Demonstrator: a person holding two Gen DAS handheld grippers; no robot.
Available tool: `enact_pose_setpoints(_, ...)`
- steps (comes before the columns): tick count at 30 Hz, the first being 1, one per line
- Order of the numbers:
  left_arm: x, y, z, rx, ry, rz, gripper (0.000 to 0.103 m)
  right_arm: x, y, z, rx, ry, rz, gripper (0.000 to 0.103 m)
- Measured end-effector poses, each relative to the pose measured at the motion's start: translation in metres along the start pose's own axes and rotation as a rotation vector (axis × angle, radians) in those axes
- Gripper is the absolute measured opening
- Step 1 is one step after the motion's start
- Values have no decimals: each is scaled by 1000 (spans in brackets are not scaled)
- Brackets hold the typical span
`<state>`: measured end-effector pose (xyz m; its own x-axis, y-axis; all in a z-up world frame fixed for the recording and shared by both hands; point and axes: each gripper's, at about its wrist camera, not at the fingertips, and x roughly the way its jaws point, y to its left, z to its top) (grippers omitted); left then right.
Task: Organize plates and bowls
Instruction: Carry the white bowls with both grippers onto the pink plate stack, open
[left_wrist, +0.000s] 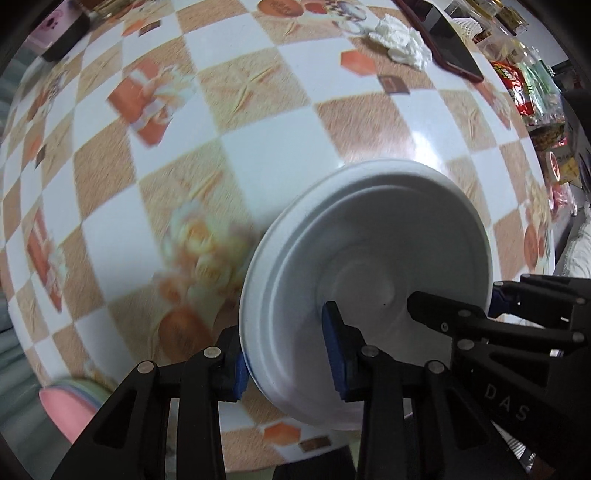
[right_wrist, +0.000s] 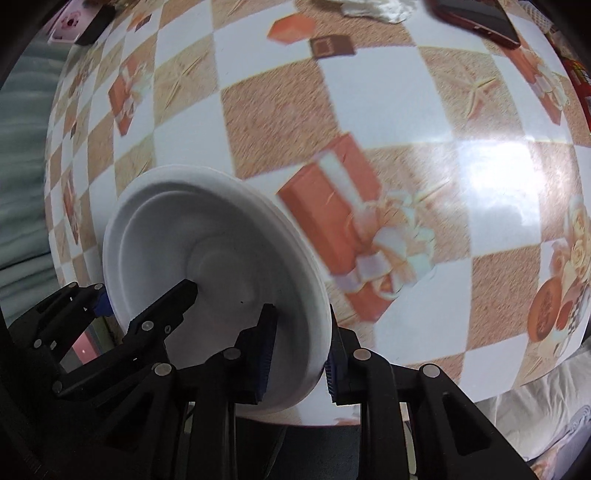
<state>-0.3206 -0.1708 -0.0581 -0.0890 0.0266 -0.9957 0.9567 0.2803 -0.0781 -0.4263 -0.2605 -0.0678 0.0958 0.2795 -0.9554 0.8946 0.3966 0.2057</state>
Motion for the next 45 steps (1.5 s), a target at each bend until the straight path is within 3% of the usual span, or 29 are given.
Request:
enact_pose_setpoints(7, -13, 28, -49, -50, -31, 7, 38, -3, 44, -5, -108, -6, -24, 25)
enact_pose_setpoints(19, -64, 80, -81, -171, -143, 28, 39, -21, 109, -19, -272, -65, -49, 25)
enact_pose_setpoints(24, -84, 84, -95, -224, -179, 41, 39, -24, 139, -26, -340, -83, -63, 25)
enact_pose_setpoints(32, -98, 108, -100, -344, -223, 54, 38, -23, 195, -33, -484, -95, -88, 25)
enact_pose_setpoints(45, -103, 168, -163, -585, -235, 77, 38, 4, 276, -61, -716, -35, -115, 26)
